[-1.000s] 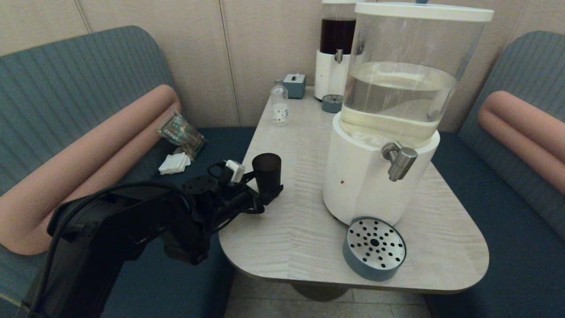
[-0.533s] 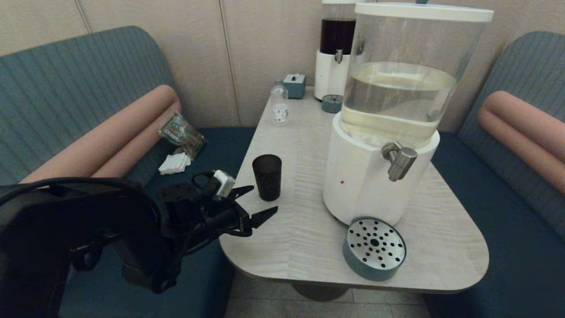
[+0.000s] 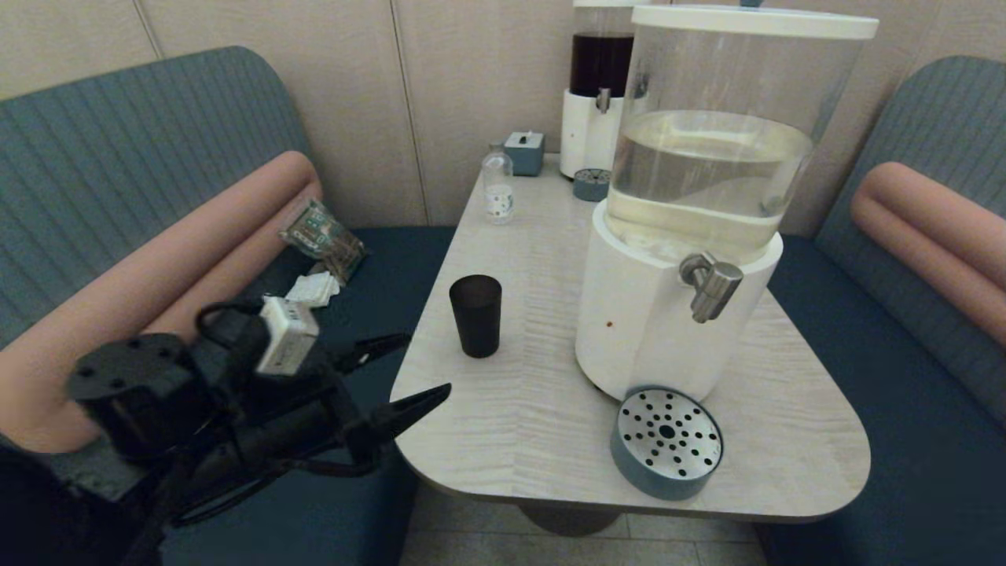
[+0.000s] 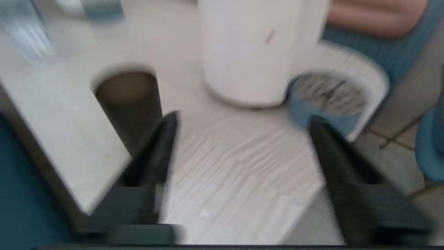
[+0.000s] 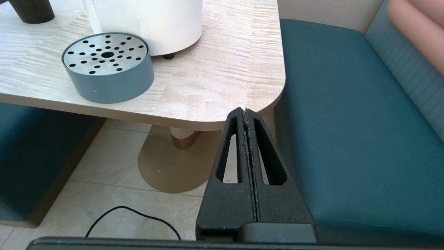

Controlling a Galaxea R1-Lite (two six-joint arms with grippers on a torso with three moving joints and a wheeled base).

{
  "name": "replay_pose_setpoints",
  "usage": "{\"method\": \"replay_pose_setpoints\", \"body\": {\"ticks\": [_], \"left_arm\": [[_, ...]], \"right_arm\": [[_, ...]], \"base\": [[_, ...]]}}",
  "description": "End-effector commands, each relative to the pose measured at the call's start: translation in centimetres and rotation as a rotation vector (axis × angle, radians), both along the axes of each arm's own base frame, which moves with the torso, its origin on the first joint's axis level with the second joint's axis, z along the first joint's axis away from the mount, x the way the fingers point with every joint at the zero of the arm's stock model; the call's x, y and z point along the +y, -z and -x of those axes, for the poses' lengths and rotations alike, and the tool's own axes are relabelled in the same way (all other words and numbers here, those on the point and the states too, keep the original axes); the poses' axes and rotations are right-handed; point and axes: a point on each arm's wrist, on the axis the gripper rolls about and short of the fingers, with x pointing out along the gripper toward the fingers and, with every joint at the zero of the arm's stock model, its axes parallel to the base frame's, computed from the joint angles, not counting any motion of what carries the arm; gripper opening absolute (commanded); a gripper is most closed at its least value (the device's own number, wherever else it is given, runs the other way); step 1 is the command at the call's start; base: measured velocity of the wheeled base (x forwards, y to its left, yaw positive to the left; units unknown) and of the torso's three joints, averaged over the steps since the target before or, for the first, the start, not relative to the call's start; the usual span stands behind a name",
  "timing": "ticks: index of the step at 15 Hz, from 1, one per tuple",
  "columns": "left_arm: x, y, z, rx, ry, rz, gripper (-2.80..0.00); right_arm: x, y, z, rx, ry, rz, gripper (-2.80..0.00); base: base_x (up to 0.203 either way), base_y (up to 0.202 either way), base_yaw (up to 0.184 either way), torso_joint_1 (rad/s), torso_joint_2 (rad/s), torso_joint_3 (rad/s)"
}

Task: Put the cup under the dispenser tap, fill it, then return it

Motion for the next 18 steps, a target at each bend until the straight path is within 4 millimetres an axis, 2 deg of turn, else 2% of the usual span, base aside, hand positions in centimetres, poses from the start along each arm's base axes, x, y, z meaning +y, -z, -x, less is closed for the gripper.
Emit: {"method": "replay_pose_setpoints", "body": {"ticks": [1, 5, 9, 13, 16, 18], "left_arm": [[1.4, -3.7, 4.8, -0.157, -0.005, 0.049, -2.80], [3.6, -6.4, 11.0, -0.316, -0.160, 0.141, -2.80], [5.8, -8.5, 16.9, -0.401, -0.340, 0.229, -2.80], [7.6, -9.1, 22.5, -0.422, -0.504, 0.262, -2.80], [8.1, -9.3, 25.7, -0.469, -0.596, 0.290, -2.80], [8.1, -9.4, 26.8, -0.496, -0.632, 0.306, -2.80]], "right_arm": [[0.0, 0.3, -0.1, 0.010, 0.000, 0.000, -2.80], [0.0, 0.3, -0.1, 0.010, -0.001, 0.000, -2.80], [0.0, 0.3, -0.1, 0.010, -0.001, 0.000, -2.80], [0.0, 0.3, -0.1, 0.010, -0.001, 0.000, -2.80], [0.0, 0.3, -0.1, 0.010, -0.001, 0.000, -2.80], [0.0, 0.3, -0.1, 0.010, -0.001, 0.000, -2.80]], "base": [[0.000, 0.000, 0.000, 0.000, 0.00, 0.000], [0.000, 0.000, 0.000, 0.000, 0.00, 0.000], [0.000, 0.000, 0.000, 0.000, 0.00, 0.000], [0.000, 0.000, 0.000, 0.000, 0.00, 0.000], [0.000, 0.000, 0.000, 0.000, 0.00, 0.000], [0.000, 0.000, 0.000, 0.000, 0.00, 0.000]]}}
